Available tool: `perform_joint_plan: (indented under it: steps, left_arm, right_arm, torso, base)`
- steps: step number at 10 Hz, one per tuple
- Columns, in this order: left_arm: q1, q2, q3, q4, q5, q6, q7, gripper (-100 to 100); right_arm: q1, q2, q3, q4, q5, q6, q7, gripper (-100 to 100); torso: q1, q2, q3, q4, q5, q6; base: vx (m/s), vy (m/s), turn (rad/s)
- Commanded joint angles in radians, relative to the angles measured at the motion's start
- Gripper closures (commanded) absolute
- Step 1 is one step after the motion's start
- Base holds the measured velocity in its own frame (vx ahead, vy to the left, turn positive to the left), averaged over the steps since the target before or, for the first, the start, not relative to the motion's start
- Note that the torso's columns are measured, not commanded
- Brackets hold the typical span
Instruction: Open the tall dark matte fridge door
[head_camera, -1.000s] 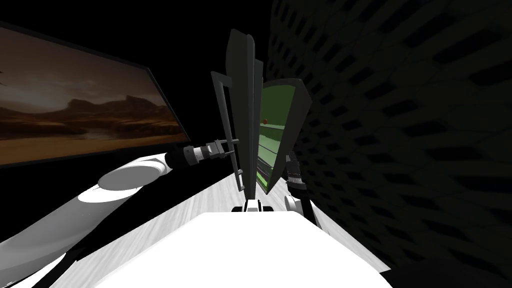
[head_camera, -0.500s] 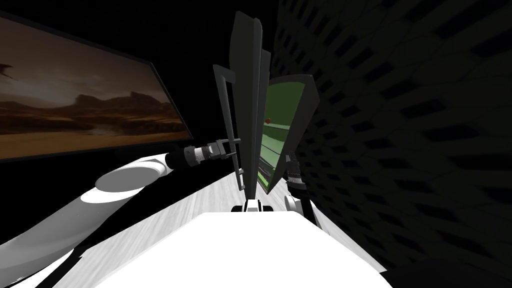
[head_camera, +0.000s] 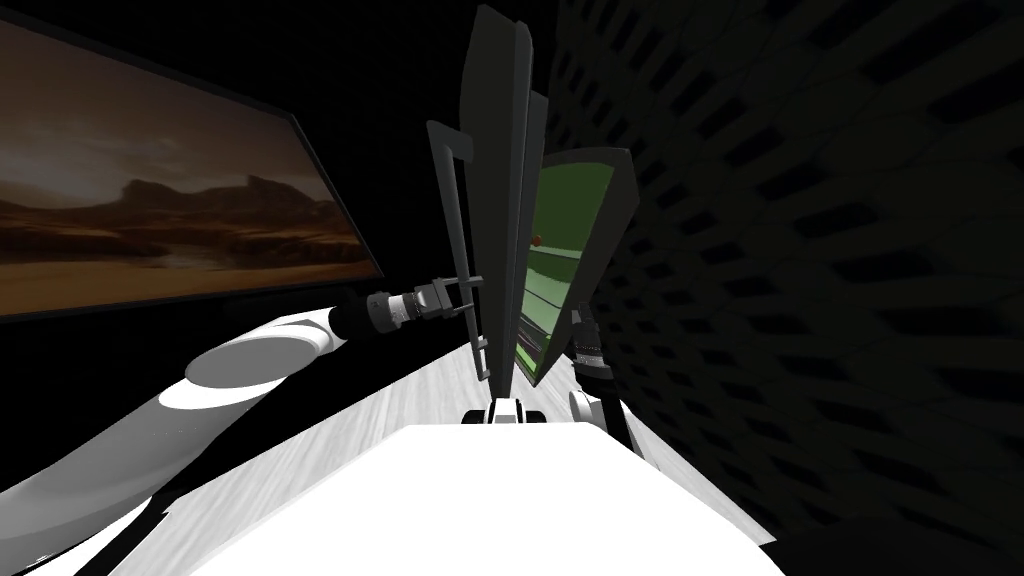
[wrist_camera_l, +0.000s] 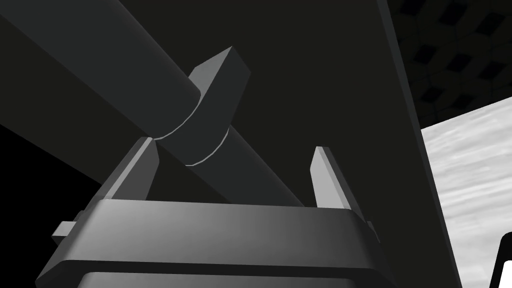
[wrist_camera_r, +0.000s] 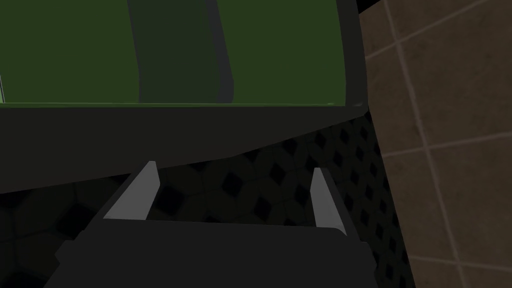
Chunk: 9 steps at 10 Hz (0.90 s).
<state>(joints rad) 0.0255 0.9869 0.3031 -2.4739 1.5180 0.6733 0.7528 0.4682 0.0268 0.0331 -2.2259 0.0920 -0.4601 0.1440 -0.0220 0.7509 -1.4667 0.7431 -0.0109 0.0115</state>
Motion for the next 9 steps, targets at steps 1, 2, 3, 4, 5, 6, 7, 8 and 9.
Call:
perform_joint_plan:
  steps: [1, 2, 3, 4, 5, 6, 7, 8, 9]
  left_arm:
    - [-0.007, -0.005, -0.009, -0.042, 0.016, -0.005, -0.024, 100]
    - [-0.009, -0.006, -0.011, -0.052, 0.016, -0.007, -0.030, 100]
    - [-0.009, -0.006, -0.011, -0.052, 0.016, -0.007, -0.030, 100]
    - [-0.011, -0.008, -0.013, -0.061, 0.017, -0.010, -0.035, 100]
    - [-0.011, -0.008, -0.013, -0.061, 0.017, -0.010, -0.035, 100]
    - [-0.011, -0.008, -0.013, -0.061, 0.017, -0.010, -0.035, 100]
    - [-0.011, -0.008, -0.013, -0.061, 0.017, -0.010, -0.035, 100]
    - [-0.011, -0.008, -0.013, -0.061, 0.017, -0.010, -0.035, 100]
    - [-0.011, -0.008, -0.013, -0.061, 0.017, -0.010, -0.035, 100]
  right_arm:
    - [0.000, 0.000, 0.000, 0.000, 0.000, 0.000, 0.000, 0]
    - [0.000, 0.000, 0.000, 0.000, 0.000, 0.000, 0.000, 0]
    - [0.000, 0.000, 0.000, 0.000, 0.000, 0.000, 0.000, 0]
    - [0.000, 0.000, 0.000, 0.000, 0.000, 0.000, 0.000, 0]
    - [0.000, 0.000, 0.000, 0.000, 0.000, 0.000, 0.000, 0]
    - [0.000, 0.000, 0.000, 0.000, 0.000, 0.000, 0.000, 0]
    - [0.000, 0.000, 0.000, 0.000, 0.000, 0.000, 0.000, 0]
    - [0.000, 0.000, 0.000, 0.000, 0.000, 0.000, 0.000, 0]
    - [0.000, 0.000, 0.000, 0.000, 0.000, 0.000, 0.000, 0]
  torso:
    - [-0.003, 0.003, 0.002, 0.002, -0.001, -0.002]
    - [-0.006, 0.005, 0.004, 0.003, -0.001, -0.004]
    - [-0.009, 0.007, 0.005, 0.004, -0.003, -0.003]
    - [-0.010, 0.009, 0.007, 0.005, -0.003, -0.003]
    - [-0.010, 0.010, 0.008, 0.005, -0.003, -0.002]
    - [-0.011, 0.011, 0.008, 0.005, -0.004, -0.002]
    - [-0.012, 0.011, 0.008, 0.005, -0.004, -0.003]
    - [-0.013, 0.010, 0.007, 0.005, -0.004, -0.002]
    - [-0.012, 0.010, 0.007, 0.006, -0.004, -0.002]
  base:
    - [-0.024, 0.140, -0.033]
    - [-0.015, 0.092, -0.038]
    - [-0.009, 0.055, -0.021]
    - [-0.007, 0.046, -0.026]
    - [-0.007, 0.045, -0.019]
    - [-0.001, 0.006, 0.000]
    - [0.006, -0.036, 0.011]
    - [0.005, -0.029, -0.003]
    - [0.000, 0.000, 0.000]
